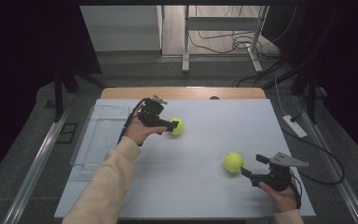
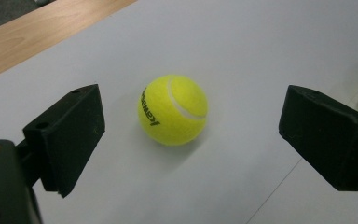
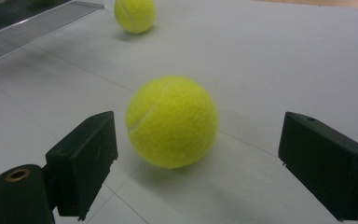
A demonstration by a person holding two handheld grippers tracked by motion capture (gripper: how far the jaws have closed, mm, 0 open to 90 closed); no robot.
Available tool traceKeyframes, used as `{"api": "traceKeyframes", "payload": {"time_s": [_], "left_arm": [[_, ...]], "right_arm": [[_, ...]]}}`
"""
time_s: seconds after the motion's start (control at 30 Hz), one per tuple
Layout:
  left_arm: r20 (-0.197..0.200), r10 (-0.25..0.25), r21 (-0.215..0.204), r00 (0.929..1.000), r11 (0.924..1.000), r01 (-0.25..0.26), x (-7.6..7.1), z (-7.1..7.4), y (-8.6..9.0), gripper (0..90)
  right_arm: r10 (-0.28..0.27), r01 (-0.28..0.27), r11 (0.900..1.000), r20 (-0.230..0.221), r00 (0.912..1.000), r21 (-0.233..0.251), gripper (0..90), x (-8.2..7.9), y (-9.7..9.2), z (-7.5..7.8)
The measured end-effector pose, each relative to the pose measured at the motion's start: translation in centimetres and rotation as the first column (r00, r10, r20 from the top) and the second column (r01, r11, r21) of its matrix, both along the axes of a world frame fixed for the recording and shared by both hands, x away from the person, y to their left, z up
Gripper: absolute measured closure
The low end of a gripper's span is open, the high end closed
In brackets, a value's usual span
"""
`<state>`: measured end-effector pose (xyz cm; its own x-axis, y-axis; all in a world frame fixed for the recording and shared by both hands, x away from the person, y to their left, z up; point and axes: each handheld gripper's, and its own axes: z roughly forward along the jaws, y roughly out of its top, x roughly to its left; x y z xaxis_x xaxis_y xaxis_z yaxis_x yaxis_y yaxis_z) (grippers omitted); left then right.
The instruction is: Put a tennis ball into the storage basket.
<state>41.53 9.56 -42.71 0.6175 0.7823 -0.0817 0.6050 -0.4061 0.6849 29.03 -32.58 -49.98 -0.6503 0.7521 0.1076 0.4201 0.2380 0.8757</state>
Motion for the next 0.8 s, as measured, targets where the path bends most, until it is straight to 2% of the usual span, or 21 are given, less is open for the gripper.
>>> {"api": "traceKeyframes", "payload": {"time_s": [0.23, 0.53, 0.8], "left_arm": [[-0.021, 0.005, 0.011, 0.9998, 0.9999, -0.005, 1.2, -0.5, -0.4, 8.1], [-0.014, 0.005, 0.028, 0.9999, 0.9996, -0.005, 2.4, -0.2, -1.1, 8.2], [-0.028, -0.007, 0.046, 0.9996, 0.9989, 0.008, 3.2, -0.3, -2.1, 8.3]], "right_arm": [[-0.003, 0.003, 1.0, -0.006, 1.0, 0.005, 11.8, 0.0, -0.2, -0.1], [0.001, -0.001, 1.0, -0.005, 1.0, 0.009, 11.8, -0.1, 0.0, -0.1], [0.002, -0.002, 0.9999, -0.001, 1.0, 0.013, 11.8, -0.3, -0.1, -0.1]]}}
